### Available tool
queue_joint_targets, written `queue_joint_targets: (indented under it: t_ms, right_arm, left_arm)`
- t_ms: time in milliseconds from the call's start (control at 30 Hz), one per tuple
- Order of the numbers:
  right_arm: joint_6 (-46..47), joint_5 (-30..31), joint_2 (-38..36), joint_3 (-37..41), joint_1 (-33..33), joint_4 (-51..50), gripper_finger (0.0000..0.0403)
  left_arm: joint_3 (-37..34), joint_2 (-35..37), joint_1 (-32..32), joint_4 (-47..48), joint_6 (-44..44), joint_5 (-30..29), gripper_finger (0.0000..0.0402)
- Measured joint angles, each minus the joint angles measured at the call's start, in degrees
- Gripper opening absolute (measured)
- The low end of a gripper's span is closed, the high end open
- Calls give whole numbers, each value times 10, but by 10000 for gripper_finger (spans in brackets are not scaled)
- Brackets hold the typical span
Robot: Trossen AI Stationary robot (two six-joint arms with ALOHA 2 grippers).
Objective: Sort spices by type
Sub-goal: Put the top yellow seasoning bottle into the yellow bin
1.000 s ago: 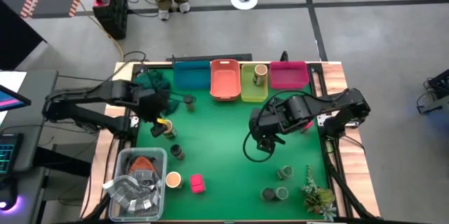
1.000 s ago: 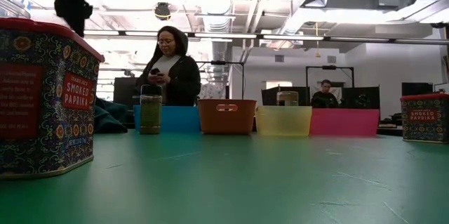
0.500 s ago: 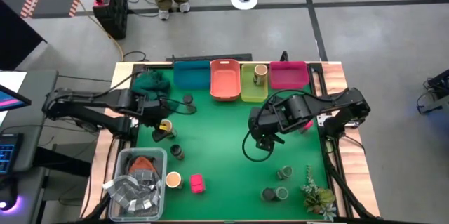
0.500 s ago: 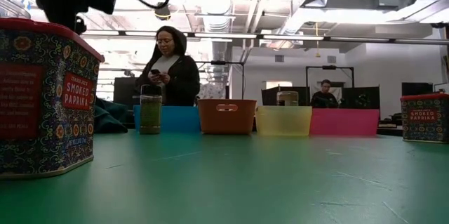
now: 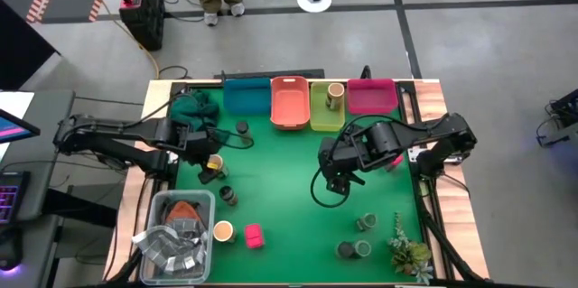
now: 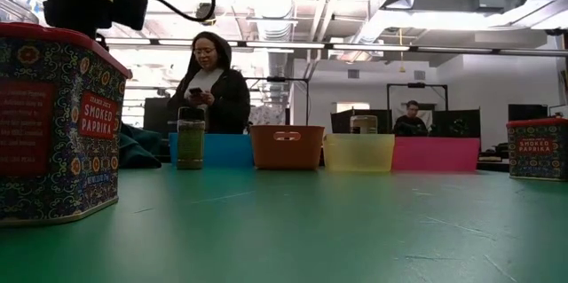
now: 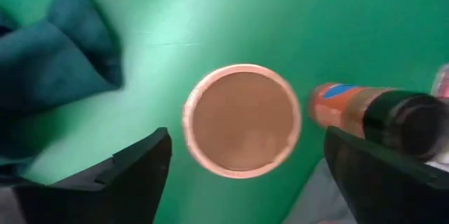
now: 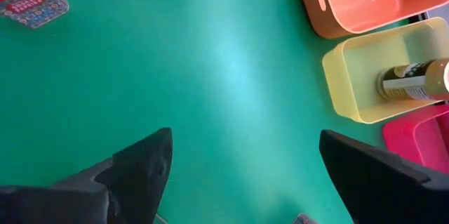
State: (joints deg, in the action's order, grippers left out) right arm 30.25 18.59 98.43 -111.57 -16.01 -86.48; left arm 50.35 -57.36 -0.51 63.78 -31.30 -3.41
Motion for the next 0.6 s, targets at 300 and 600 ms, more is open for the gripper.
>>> queue_joint_targets:
  t_ms: [300,600]
  right_arm:
    - [3,0,0,0,5,10,388]
    - [4,0,0,0,9,17,388]
  left_arm:
    - [0,-34,-6,-4,71,-28,400]
    - [0,-93,-12,-8,149,-43,400]
